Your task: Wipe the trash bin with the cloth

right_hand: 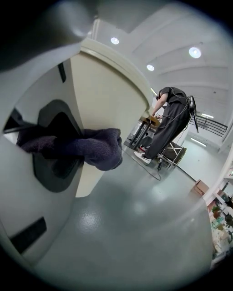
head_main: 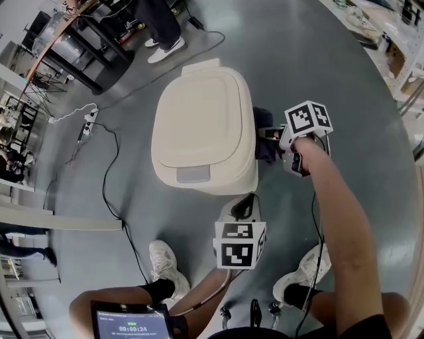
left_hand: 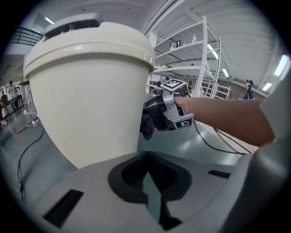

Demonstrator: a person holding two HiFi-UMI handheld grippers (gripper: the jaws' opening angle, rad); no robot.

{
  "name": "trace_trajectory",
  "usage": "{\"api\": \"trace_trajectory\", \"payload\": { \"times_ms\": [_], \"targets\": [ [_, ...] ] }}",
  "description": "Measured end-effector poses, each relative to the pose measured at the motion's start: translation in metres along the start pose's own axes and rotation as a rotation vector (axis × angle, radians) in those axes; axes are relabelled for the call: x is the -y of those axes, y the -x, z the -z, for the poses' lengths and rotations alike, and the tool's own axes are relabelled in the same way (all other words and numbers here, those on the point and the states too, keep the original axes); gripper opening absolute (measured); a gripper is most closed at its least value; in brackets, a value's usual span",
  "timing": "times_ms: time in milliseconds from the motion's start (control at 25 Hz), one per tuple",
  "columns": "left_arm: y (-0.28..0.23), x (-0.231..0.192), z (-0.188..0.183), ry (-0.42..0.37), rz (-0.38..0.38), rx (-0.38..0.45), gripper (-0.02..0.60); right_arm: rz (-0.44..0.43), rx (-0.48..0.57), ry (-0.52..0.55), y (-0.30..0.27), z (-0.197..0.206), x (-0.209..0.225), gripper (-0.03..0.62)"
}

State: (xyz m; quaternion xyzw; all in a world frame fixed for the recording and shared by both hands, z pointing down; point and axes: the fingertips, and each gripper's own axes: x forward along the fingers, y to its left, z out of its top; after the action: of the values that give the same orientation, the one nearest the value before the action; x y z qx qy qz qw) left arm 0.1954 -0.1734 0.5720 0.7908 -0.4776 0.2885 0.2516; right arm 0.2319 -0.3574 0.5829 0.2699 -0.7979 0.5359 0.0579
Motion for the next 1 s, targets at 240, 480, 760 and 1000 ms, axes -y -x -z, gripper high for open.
{"api": "trace_trajectory", "payload": {
  "times_ms": [240, 480, 760, 1000],
  "targets": [
    [-0.017, -0.008, 0.017, 0.013, -0.002, -0.027, -0.002, 0.006, -0.009, -0.076, -0.020, 0.021, 0.039, 0.074],
    [-0.029, -0.019, 0.030, -0.015, -0.025, -0.059, -0.002, 0.064, -0.036, -0.116, -0.038, 0.046, 0.078, 0.074],
    [-0.031, -0.024, 0.032, 0.001, -0.001, -0.065, -0.003, 0.112, -0.015, -0.122, -0.038, 0.049, 0.086, 0.074],
    [-0.008, 0.000, 0.011, -0.025, 0.104, -0.027, -0.002, 0.174, 0.170, -0.128, 0.008, 0.045, 0.051, 0.074]
  ]
}}
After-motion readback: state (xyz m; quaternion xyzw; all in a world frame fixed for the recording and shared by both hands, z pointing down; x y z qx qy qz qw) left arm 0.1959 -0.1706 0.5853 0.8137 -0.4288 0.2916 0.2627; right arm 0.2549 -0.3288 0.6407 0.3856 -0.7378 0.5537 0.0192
